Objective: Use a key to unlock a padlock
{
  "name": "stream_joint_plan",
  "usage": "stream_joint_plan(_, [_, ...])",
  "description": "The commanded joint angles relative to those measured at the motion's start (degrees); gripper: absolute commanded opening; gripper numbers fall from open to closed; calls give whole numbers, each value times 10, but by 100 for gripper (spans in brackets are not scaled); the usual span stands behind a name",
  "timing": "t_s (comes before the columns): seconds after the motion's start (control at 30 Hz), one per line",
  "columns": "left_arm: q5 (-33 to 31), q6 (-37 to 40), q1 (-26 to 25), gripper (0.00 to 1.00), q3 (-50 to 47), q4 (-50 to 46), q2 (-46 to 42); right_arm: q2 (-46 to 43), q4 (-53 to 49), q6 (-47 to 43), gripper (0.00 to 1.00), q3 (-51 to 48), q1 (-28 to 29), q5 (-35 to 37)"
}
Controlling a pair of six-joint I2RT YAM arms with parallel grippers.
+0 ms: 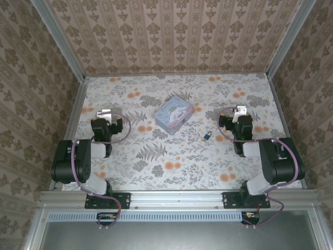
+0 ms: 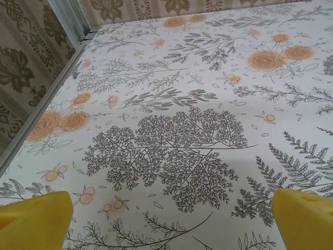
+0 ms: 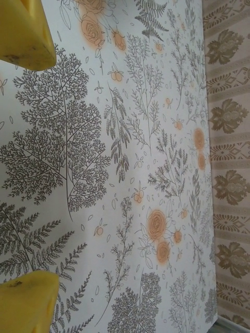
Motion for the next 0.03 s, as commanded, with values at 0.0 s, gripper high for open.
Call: stream_joint_plan(0.0, [10,-11,1,100,9,4,-4,0,-5,-9,100,4,-3,-12])
